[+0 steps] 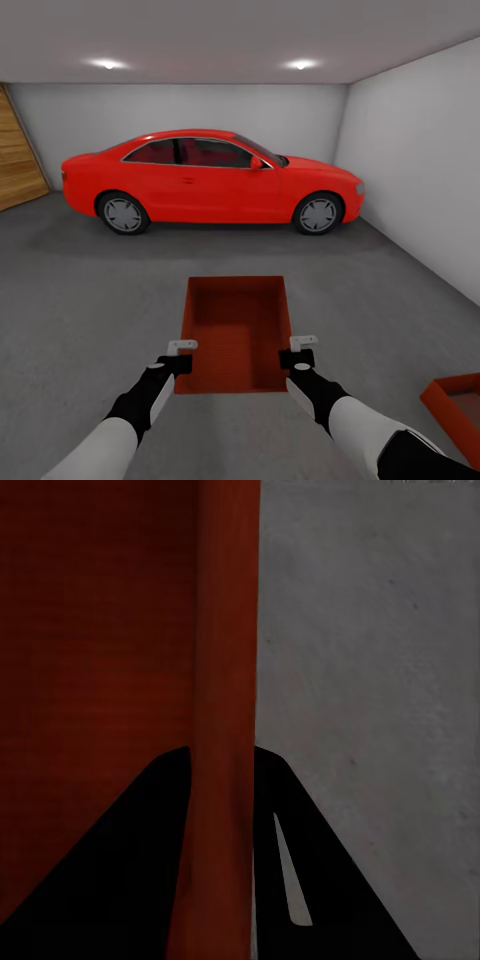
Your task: Move the two storage containers from the living room to the garage. In the garage, place one container on the floor and stack the other container on top of it (either order is fine).
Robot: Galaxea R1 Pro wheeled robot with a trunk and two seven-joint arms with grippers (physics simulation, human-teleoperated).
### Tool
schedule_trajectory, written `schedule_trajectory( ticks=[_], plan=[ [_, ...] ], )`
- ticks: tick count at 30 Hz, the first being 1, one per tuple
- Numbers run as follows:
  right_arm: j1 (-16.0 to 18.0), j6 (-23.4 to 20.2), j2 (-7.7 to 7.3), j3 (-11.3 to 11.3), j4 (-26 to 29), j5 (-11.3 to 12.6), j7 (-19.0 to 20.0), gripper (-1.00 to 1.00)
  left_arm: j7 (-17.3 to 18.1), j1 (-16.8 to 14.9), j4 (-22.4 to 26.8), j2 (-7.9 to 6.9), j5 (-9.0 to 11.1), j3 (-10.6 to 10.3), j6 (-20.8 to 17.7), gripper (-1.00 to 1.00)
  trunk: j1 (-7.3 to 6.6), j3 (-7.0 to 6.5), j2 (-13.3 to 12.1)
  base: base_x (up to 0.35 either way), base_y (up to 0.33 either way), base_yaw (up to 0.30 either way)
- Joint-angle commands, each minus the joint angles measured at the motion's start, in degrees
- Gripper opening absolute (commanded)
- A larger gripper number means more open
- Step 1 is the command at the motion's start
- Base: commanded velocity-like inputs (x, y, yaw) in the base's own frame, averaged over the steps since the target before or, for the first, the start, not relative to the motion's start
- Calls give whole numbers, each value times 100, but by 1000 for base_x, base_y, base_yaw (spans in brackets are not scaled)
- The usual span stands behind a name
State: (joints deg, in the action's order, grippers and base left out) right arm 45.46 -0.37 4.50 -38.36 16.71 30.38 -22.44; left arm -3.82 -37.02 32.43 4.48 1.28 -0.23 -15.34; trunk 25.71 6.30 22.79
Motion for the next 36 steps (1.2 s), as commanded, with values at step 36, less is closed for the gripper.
schedule_trajectory(
  ticks=[36],
  plan=[
    [7,-121,-45,-189,-121,222,-68,-100,-50,-7,27,-8,57,-82,-30,-100,7,13,13,321,75,-66]
  ],
)
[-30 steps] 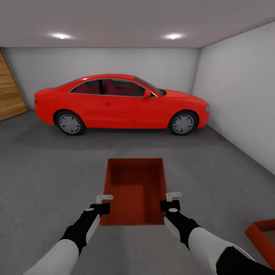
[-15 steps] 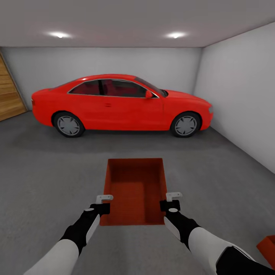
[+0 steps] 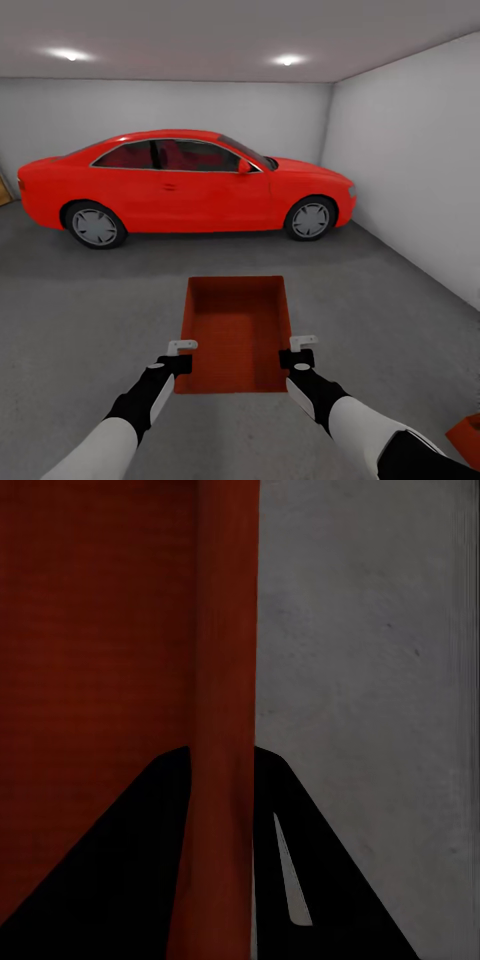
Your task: Move the two storage containers from the living room to the garage. In the garage, place one container on the floor and stack the other container on top of it (either order is fine).
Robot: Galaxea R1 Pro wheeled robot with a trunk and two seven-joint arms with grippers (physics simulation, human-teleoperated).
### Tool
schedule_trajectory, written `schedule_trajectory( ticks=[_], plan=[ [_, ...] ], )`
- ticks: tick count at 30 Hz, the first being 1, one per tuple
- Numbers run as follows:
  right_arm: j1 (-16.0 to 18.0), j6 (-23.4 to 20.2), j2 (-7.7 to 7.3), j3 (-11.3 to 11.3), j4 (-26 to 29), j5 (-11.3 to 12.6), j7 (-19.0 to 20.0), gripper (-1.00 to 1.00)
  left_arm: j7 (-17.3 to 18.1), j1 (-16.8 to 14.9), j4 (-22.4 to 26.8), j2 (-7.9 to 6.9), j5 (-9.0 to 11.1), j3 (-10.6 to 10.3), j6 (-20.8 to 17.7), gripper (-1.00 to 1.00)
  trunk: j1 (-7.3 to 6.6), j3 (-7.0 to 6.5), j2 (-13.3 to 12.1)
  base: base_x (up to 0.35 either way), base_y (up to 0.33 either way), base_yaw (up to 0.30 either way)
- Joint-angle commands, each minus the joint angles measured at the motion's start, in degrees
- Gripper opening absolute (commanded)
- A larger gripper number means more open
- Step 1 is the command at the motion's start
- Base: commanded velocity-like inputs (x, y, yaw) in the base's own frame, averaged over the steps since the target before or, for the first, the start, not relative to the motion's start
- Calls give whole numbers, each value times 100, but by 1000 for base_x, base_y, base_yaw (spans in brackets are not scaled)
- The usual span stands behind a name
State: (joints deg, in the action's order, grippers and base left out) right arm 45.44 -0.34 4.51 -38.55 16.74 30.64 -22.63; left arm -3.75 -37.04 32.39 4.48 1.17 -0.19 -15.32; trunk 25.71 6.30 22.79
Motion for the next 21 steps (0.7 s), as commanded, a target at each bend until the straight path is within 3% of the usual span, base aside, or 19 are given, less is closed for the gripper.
schedule_trajectory(
  ticks=[1,21],
  plan=[
    [8,-123,-46,-170,-123,196,-49,-100,-56,-5,30,-9,68,-87,-32,-100,7,12,13,321,75,-274],
    [8,-116,-46,-166,-123,196,-49,-100,-56,-5,30,-2,68,-87,-32,-100,7,12,13,321,75,-279]
  ],
)
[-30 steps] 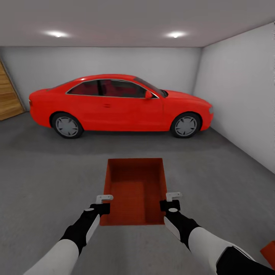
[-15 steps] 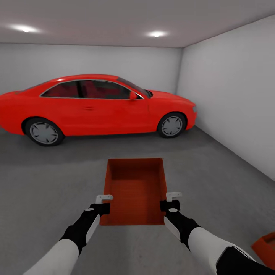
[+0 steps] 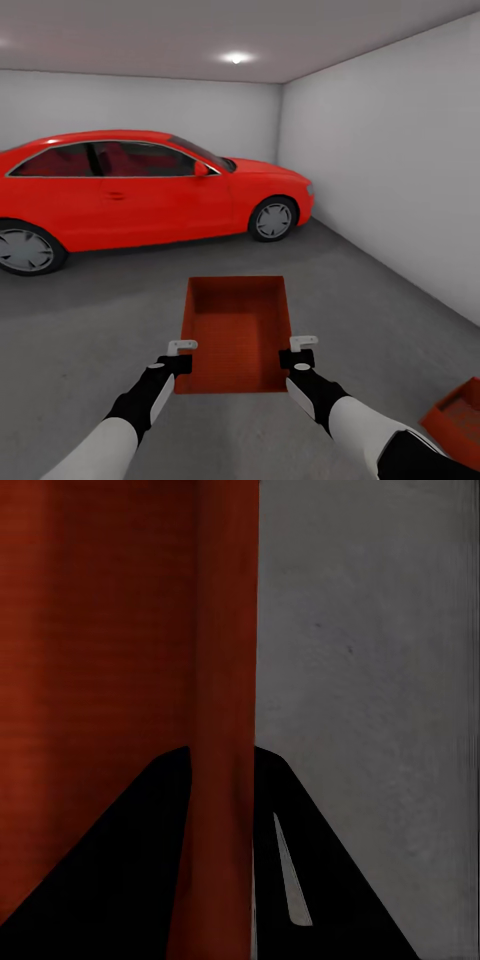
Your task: Move the two storage containers from the living room to the garage. In the garage, place one container on the floor and stack the other container on top of it (either order is fine).
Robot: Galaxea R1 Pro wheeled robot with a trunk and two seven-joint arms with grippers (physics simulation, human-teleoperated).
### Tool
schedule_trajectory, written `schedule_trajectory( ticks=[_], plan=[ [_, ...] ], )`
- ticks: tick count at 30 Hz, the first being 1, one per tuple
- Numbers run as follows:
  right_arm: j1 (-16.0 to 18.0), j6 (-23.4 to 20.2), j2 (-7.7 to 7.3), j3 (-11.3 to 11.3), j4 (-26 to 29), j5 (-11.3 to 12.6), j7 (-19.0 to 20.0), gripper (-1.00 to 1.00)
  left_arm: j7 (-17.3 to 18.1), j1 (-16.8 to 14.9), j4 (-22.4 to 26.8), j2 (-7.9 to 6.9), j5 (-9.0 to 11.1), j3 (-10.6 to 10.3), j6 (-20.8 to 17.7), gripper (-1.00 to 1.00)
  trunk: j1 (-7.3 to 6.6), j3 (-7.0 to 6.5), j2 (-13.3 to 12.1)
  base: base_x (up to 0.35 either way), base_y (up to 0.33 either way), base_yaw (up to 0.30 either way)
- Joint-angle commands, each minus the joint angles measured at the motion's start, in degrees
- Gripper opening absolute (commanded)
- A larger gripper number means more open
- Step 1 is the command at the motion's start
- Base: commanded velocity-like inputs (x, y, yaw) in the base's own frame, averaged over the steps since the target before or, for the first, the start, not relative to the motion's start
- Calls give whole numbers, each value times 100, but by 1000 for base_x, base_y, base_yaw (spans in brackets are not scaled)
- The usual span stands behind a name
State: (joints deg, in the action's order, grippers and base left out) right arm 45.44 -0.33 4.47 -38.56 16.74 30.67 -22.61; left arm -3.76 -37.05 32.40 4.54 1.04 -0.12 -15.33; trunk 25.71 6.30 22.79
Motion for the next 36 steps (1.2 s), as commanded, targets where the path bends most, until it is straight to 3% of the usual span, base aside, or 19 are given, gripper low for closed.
schedule_trajectory(
  ticks=[1,23,36],
  plan=[
    [9,-117,-43,-166,-121,193,-51,-100,-55,-4,30,-8,81,-93,-31,-100,7,12,13,321,75,-284],
    [9,-117,-51,-162,-118,193,-51,-100,-62,-4,41,-15,81,-93,-31,-100,7,12,13,318,66,-284],
    [9,-123,-60,-161,-122,193,-51,-100,-64,-4,42,-6,77,-93,-37,-100,7,12,13,65,1,-284]
  ],
)
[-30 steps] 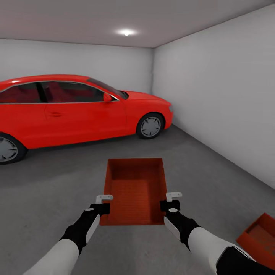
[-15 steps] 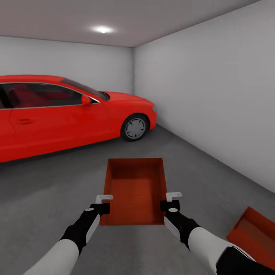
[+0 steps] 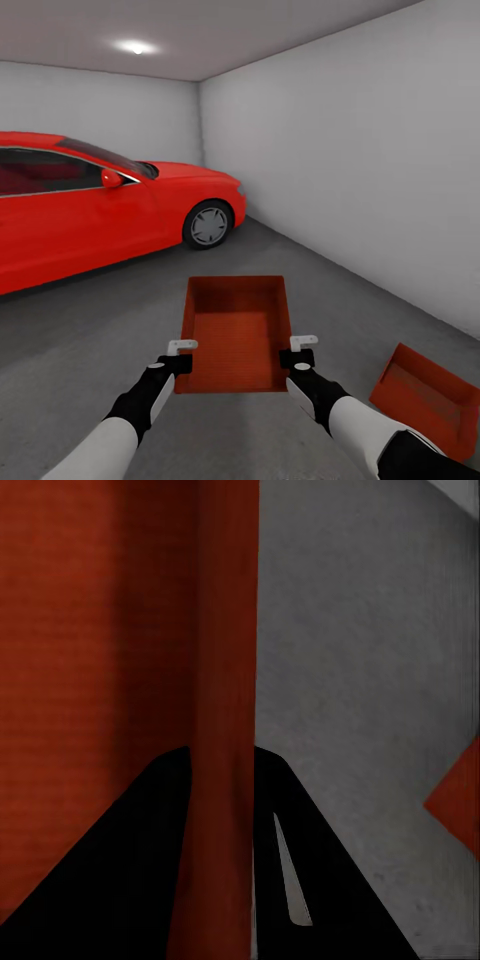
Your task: Move the two storage containers from the living room to the garage. In the garage, place one container on the floor and stack the other container on top of it (either order is fine).
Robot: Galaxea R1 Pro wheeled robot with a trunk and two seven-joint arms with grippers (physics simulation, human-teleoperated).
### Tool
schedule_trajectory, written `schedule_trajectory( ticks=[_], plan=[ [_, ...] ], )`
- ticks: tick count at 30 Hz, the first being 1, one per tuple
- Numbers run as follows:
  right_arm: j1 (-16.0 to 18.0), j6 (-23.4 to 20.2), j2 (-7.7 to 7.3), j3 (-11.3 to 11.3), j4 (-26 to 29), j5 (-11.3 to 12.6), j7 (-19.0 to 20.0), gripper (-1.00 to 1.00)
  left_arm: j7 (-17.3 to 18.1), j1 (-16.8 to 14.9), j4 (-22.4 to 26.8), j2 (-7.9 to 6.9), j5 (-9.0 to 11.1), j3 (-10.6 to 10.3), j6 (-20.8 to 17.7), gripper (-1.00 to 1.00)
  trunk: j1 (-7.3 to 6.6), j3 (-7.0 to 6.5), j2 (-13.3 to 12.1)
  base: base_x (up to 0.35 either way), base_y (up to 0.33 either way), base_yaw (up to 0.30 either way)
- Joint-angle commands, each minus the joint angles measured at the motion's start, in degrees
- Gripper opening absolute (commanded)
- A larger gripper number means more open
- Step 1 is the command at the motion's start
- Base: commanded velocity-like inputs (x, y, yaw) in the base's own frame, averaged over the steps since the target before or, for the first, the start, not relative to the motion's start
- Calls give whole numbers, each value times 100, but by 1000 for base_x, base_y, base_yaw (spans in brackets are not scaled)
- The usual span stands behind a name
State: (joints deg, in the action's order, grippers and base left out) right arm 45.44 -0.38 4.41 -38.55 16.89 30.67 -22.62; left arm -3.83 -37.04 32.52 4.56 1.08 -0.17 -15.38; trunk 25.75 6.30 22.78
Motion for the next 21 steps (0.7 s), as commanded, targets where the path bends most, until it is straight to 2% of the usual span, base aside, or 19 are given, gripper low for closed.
schedule_trajectory(
  ticks=[1,12,21],
  plan=[
    [9,-119,-54,-161,-138,193,-49,-100,-55,-5,29,-8,72,-92,-33,-100,4,13,14,0,0,-284],
    [9,-119,-63,-161,-139,193,-49,-100,-79,-5,34,0,68,-89,-66,-100,4,13,14,2,0,-284],
    [9,-120,-63,-161,-135,193,-49,-100,-111,-5,26,-6,68,-96,-64,-100,4,13,14,262,0,-284]
  ],
)
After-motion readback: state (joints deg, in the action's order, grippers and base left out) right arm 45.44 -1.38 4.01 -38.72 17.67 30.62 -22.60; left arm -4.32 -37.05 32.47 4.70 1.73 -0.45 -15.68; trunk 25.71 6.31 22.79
